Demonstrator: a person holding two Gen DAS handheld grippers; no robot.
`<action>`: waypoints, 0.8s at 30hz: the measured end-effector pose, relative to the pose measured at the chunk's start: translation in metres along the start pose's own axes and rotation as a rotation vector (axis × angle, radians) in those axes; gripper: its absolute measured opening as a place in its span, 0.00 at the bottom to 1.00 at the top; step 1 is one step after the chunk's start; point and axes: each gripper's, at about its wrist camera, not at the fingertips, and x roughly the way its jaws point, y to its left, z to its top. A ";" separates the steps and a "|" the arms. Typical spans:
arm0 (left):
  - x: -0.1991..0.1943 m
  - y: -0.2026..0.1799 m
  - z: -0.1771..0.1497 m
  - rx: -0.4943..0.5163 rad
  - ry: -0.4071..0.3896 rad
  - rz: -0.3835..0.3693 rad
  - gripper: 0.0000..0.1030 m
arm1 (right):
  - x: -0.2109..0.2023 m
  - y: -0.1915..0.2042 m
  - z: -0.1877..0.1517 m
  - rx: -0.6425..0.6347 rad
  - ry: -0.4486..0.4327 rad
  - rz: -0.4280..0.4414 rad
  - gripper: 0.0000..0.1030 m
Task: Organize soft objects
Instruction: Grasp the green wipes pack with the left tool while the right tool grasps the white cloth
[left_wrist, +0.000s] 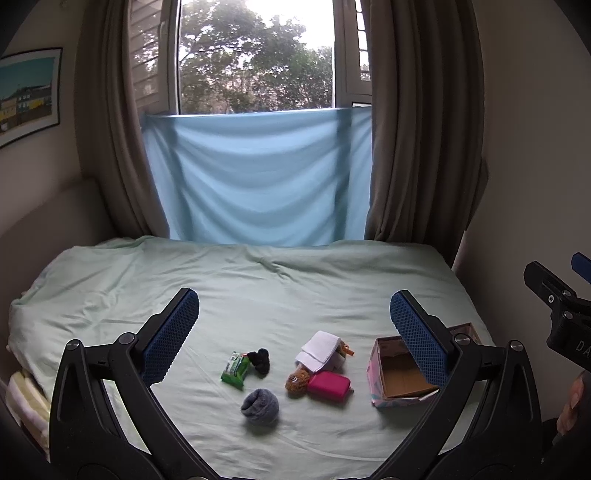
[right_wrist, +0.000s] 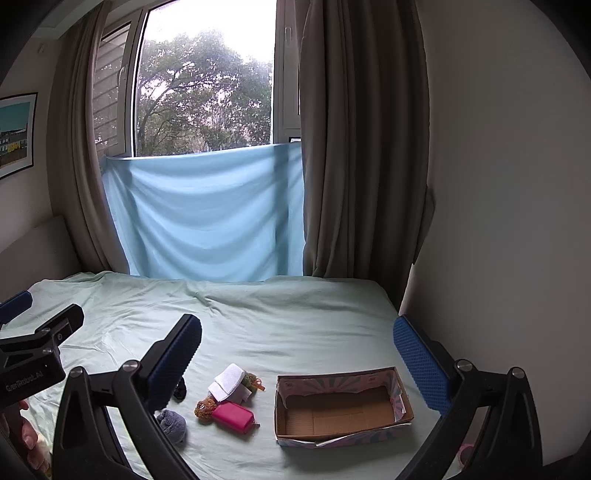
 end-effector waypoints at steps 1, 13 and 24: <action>0.000 0.000 0.000 0.000 0.000 0.000 1.00 | 0.000 0.000 0.000 0.002 -0.001 0.006 1.00; 0.009 0.031 -0.007 -0.051 0.025 0.047 1.00 | 0.012 0.005 -0.001 -0.043 0.003 0.028 1.00; 0.065 0.093 -0.052 -0.078 0.166 0.044 1.00 | 0.070 0.046 -0.035 -0.060 0.104 0.066 1.00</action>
